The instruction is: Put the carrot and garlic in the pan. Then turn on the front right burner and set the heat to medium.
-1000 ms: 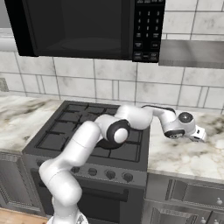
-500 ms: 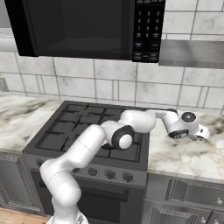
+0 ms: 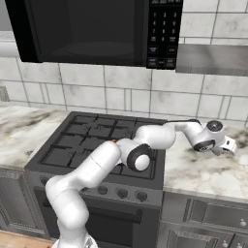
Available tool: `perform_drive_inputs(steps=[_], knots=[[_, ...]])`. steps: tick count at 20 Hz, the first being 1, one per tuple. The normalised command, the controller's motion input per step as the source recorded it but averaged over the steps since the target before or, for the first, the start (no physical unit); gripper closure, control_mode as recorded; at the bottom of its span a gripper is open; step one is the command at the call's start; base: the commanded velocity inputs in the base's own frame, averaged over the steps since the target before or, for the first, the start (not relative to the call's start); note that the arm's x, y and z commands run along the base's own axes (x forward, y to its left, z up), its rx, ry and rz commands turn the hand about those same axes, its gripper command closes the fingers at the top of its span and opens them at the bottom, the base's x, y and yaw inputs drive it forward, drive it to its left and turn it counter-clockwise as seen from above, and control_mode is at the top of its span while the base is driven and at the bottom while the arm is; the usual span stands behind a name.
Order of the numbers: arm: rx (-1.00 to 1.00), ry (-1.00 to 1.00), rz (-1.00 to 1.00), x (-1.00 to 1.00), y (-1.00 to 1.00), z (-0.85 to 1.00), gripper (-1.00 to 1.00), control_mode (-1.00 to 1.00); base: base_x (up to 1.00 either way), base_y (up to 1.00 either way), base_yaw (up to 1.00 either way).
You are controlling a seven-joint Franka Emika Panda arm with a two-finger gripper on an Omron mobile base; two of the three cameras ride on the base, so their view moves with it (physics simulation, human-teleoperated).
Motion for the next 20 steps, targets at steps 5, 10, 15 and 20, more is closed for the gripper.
perform_drive_inputs(steps=[5,10,15,20], knots=[[0.17,0.32,-0.15,-0.28,0.01,-0.05,1.00,-1.00,0.00,0.00,0.00],[0.20,0.22,-0.15,-0.55,0.10,0.00,1.00,-1.00,0.00,0.00,0.00],[0.23,-0.15,0.00,-0.95,0.29,-0.01,1.00,-1.00,0.00,0.00,0.00],[0.21,-0.25,0.00,-1.00,0.19,0.00,1.00,-1.00,0.00,0.00,0.00]])
